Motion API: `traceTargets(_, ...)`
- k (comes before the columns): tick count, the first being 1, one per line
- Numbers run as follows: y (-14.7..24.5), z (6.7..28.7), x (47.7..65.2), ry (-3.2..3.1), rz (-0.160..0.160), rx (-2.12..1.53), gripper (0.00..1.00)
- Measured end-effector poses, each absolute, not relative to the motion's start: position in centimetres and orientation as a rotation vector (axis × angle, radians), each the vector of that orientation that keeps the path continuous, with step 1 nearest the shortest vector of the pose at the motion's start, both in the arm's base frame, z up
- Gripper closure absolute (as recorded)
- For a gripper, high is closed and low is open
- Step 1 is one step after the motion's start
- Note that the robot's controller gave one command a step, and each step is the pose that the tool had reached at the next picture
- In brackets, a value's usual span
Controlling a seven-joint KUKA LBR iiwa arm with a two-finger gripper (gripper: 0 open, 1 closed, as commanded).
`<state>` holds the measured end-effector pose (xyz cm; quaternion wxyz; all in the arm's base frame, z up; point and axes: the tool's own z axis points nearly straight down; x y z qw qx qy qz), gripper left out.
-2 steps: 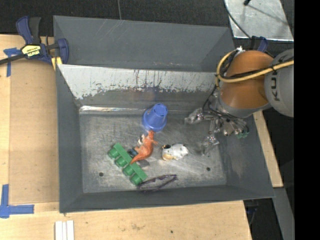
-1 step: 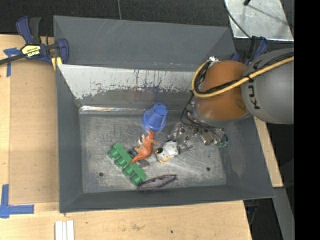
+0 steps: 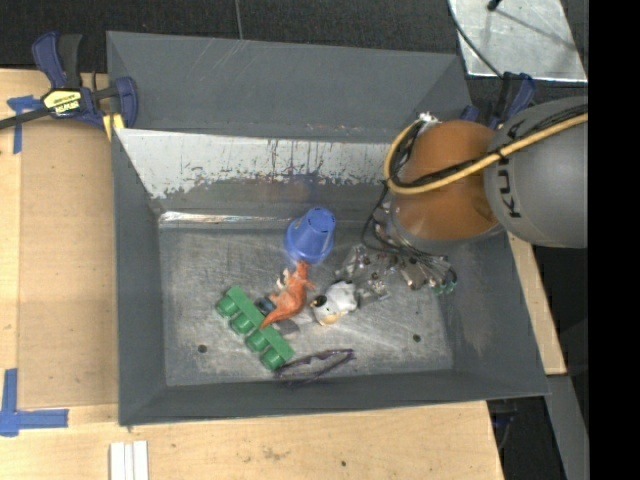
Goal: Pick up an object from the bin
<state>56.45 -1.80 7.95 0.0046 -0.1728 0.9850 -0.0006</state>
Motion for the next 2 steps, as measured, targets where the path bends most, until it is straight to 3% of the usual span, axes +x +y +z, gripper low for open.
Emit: traceTargets(2, -2.6, 14.6, 57.2, 3.085, -0.004, -0.526, 1.00)
